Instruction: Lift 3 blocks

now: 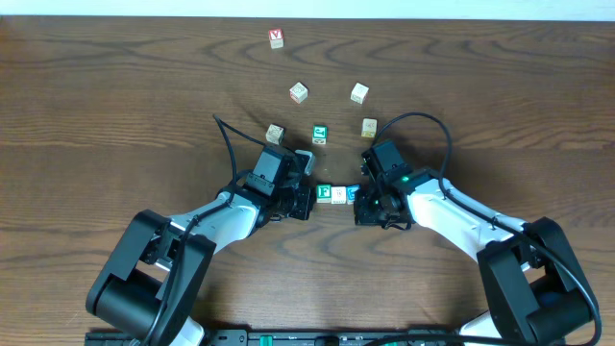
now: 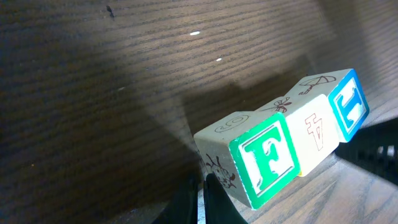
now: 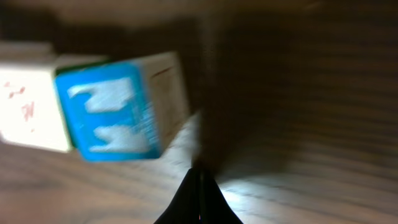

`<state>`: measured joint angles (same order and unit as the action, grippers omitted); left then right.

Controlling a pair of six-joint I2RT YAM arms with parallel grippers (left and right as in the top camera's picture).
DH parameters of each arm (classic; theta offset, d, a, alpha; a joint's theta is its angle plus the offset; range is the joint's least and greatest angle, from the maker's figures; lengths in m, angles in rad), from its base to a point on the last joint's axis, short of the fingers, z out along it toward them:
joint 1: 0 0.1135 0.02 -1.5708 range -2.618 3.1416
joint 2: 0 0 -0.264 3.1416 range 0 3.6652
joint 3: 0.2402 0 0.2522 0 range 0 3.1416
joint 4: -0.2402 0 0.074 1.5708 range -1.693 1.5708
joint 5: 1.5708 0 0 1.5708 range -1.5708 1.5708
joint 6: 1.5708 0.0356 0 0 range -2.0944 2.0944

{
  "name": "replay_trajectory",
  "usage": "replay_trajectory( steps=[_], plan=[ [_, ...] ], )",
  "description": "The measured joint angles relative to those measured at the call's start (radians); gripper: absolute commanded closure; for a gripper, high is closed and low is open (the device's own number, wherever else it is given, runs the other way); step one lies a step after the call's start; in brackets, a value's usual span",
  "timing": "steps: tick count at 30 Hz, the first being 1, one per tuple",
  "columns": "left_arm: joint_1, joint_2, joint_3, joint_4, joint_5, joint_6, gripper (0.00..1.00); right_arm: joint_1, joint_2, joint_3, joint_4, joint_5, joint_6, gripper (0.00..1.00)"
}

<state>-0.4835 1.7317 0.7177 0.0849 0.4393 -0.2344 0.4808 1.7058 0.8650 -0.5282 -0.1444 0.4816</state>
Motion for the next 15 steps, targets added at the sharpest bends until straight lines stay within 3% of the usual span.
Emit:
replay_trajectory(
  steps=[15],
  plan=[
    [-0.002,0.000,0.001,-0.002,-0.004,0.000,0.92,-0.002,0.010,-0.010,0.154,0.112,-0.042,0.99]
  ],
)
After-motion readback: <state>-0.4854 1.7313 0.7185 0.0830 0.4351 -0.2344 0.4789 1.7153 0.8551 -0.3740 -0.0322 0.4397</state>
